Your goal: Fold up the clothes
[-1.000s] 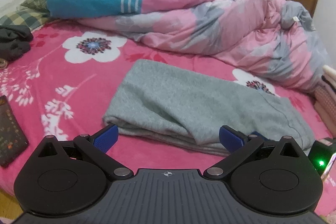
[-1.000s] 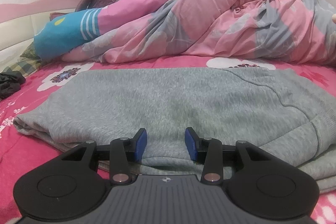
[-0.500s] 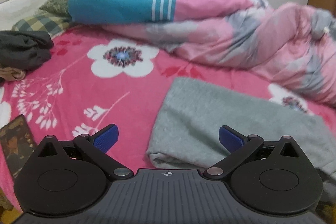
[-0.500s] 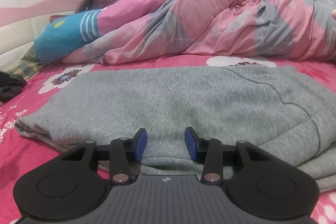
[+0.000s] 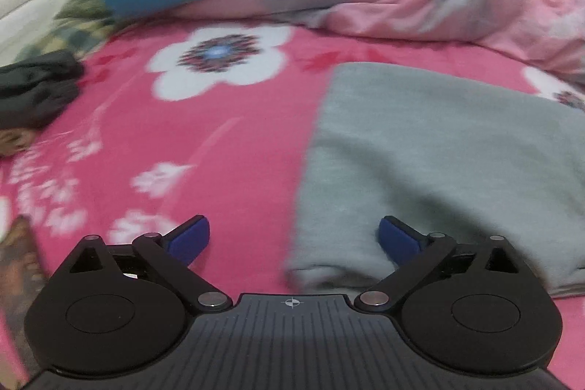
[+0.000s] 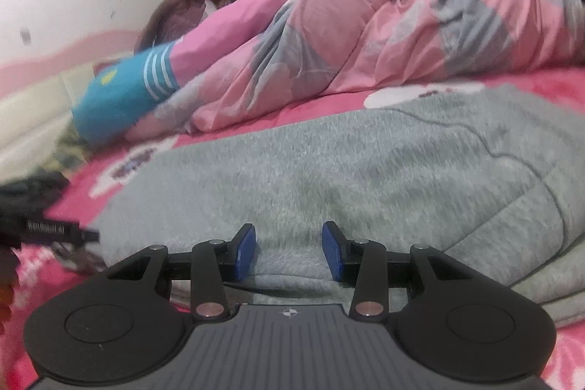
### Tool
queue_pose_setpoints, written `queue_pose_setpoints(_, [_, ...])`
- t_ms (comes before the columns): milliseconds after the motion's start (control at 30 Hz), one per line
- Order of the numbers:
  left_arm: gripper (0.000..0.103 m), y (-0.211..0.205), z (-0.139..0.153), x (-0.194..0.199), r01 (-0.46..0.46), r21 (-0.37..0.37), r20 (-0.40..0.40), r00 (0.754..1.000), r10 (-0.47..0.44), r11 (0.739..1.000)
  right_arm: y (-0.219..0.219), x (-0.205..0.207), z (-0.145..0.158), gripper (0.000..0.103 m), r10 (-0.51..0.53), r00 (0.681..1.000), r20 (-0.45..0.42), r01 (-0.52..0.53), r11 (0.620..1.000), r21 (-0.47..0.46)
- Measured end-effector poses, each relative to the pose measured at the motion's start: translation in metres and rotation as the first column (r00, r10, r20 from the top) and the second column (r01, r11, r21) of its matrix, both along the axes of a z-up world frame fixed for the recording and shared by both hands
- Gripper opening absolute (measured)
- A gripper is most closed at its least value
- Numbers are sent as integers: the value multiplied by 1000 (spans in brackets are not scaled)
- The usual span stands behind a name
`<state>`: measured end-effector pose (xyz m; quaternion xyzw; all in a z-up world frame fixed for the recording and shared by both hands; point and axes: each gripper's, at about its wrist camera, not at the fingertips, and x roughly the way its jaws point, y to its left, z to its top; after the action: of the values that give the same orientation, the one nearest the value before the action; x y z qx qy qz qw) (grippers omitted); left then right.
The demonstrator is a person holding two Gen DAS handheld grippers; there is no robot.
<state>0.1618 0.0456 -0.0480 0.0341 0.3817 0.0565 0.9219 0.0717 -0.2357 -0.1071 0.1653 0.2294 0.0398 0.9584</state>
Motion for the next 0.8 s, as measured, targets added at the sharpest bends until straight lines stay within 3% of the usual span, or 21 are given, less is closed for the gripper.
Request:
queue_pose_setpoints(67, [100,14,7,-4,-42,11,3,999,41,999,-4,0,-1,42,3,1000,1,-3,1000,29])
queue_pose_setpoints(200, [96,21,31,-21,-53,14,60,997,52,998,4,2,1,42,-7,1000,-7,7,1000,-23])
queue_pose_setpoints(333, [99,-10,59,-27,65,-1,190,980,-64,998,7,2,1,42,-13,1000,-11,12,999,-43])
queue_pose_setpoints(433, [100,-50,64,-17,192,-22,222,958,-183,981,6,2,1,42,-11,1000,-8,10,999,-37])
queue_pose_setpoints(600, [100,-93,43,3,317,-40,217,929,-301,948,4,1,0,42,-9,1000,-7,8,1000,-21])
queue_pose_setpoints(800, [100,-86,-9,23,330,-59,97,941,-324,942,6,2,1,42,-12,1000,-11,11,999,-38])
